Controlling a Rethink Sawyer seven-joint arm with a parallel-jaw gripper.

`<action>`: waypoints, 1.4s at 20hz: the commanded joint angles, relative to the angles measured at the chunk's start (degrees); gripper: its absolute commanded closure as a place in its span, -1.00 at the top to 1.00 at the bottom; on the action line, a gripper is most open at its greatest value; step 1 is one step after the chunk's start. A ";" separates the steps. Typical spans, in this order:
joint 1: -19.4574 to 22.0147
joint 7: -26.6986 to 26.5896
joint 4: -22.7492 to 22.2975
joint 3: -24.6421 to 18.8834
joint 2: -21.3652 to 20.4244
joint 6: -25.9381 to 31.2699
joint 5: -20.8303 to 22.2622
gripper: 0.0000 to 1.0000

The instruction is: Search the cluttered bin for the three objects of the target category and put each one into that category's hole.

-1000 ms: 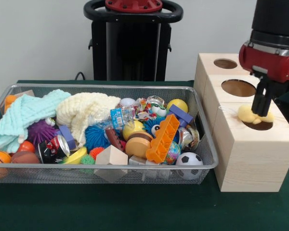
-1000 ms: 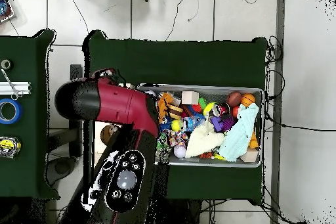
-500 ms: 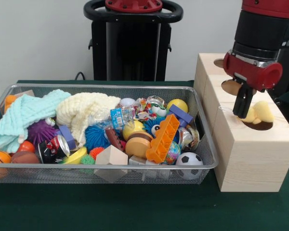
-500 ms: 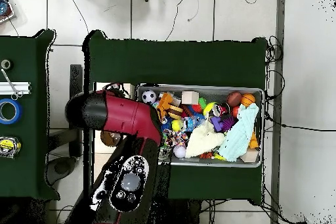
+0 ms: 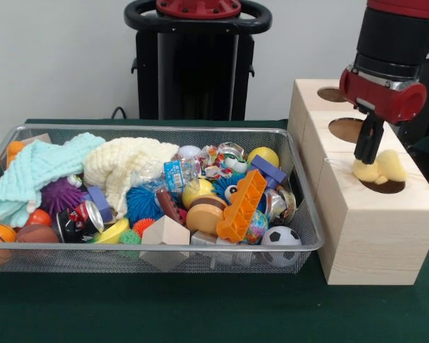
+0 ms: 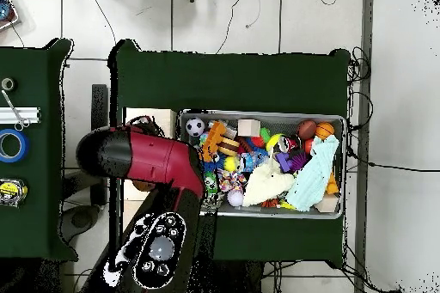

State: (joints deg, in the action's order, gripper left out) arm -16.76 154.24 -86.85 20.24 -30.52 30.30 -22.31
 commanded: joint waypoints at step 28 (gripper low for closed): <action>3.91 5.99 -9.63 -10.60 3.86 -12.00 -0.02 -1.00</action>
State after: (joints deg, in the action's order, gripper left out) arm -14.72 154.24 -90.89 16.45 -30.93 21.46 -22.22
